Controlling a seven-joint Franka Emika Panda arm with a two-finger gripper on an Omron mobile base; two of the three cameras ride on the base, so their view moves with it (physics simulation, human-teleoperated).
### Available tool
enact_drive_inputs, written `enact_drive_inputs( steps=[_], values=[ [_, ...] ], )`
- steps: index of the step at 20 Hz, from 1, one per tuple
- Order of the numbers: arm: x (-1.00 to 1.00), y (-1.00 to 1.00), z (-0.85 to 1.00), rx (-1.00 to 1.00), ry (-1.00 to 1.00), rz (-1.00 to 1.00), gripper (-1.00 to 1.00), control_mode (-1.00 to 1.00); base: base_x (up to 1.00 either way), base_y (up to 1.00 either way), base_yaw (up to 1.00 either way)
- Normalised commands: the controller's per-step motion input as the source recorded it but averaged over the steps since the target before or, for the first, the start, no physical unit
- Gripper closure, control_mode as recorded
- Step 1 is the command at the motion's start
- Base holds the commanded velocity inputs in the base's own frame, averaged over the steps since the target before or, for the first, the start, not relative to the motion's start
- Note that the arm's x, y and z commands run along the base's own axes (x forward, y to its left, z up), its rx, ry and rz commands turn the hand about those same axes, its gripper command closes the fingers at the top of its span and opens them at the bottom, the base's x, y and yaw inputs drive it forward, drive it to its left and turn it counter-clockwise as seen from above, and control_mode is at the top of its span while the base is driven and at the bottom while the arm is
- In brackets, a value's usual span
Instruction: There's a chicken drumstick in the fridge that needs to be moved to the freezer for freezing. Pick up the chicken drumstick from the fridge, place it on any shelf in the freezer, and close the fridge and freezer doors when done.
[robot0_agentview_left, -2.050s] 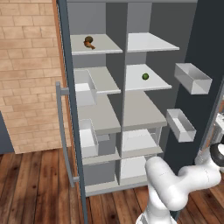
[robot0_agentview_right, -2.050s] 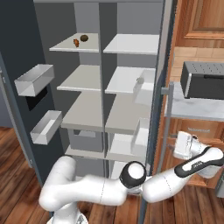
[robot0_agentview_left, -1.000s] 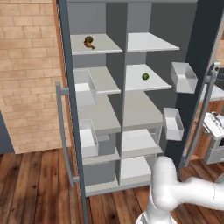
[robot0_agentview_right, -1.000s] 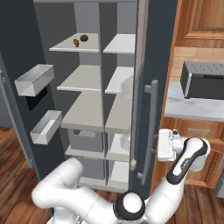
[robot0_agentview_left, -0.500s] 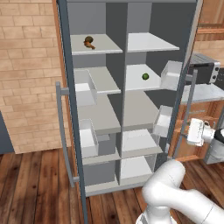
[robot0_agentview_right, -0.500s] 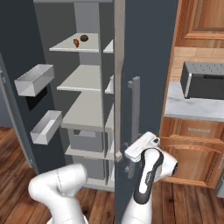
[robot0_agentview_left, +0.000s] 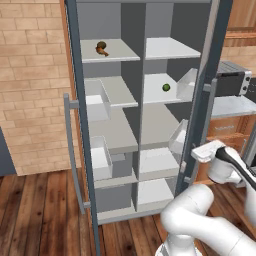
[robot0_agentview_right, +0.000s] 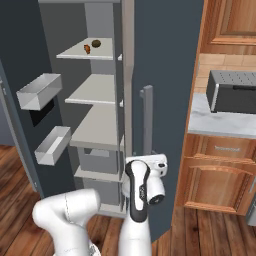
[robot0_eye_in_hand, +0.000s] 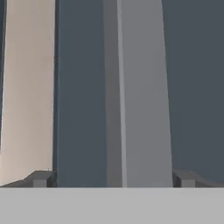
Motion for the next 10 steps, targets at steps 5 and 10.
enact_drive_inputs(
  steps=[5,10],
  values=[
    [0.02,0.5,0.26,0.21,0.0,-0.24,-1.0,-1.0,0.0,0.0,0.0],
    [0.01,0.8,0.08,0.17,-0.01,-0.21,-1.0,-1.0,0.0,0.0,0.0]
  ],
)
